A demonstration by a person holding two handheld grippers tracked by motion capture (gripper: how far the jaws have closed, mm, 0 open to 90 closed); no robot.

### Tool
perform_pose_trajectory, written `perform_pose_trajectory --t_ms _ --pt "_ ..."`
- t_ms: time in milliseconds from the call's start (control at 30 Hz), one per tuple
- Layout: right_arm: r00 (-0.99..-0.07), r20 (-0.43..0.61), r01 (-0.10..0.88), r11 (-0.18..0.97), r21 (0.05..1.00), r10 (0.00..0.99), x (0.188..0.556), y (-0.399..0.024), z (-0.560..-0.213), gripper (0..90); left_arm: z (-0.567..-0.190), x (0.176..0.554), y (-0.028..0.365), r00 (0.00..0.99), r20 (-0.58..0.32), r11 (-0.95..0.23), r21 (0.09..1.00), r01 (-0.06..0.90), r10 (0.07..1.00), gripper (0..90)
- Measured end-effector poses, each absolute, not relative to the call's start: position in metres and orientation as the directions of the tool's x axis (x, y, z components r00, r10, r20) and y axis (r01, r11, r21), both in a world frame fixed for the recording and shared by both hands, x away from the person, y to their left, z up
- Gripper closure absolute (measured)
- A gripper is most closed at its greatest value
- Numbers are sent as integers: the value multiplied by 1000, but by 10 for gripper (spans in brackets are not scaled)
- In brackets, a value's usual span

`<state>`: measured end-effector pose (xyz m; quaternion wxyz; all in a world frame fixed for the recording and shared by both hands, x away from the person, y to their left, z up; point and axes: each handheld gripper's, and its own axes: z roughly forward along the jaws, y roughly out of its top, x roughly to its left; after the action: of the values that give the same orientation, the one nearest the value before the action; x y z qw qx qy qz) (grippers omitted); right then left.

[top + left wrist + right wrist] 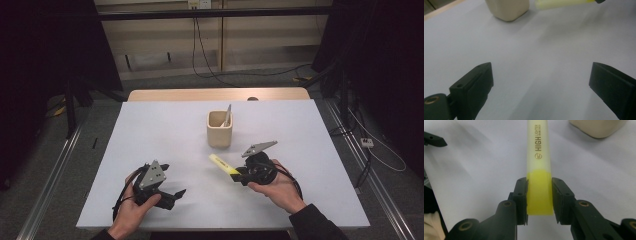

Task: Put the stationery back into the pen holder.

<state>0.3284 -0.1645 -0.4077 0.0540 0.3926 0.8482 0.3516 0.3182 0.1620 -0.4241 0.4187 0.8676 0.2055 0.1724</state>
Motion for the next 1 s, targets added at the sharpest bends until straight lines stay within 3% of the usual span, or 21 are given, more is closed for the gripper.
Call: perform_pose_trajectory --t_ms 500,767,1000 --pt "-735 176 595 499 629 655 332 -150 -405 679 -409 349 123 878 299 -638 770 9 373 54" --pt "-743 198 594 494 634 640 337 -145 -407 679 -412 345 103 865 412 -692 714 -110 287 79" --pt "-756 197 584 509 632 624 337 -140 -407 679 -417 341 100 845 470 -727 670 -152 257 65"
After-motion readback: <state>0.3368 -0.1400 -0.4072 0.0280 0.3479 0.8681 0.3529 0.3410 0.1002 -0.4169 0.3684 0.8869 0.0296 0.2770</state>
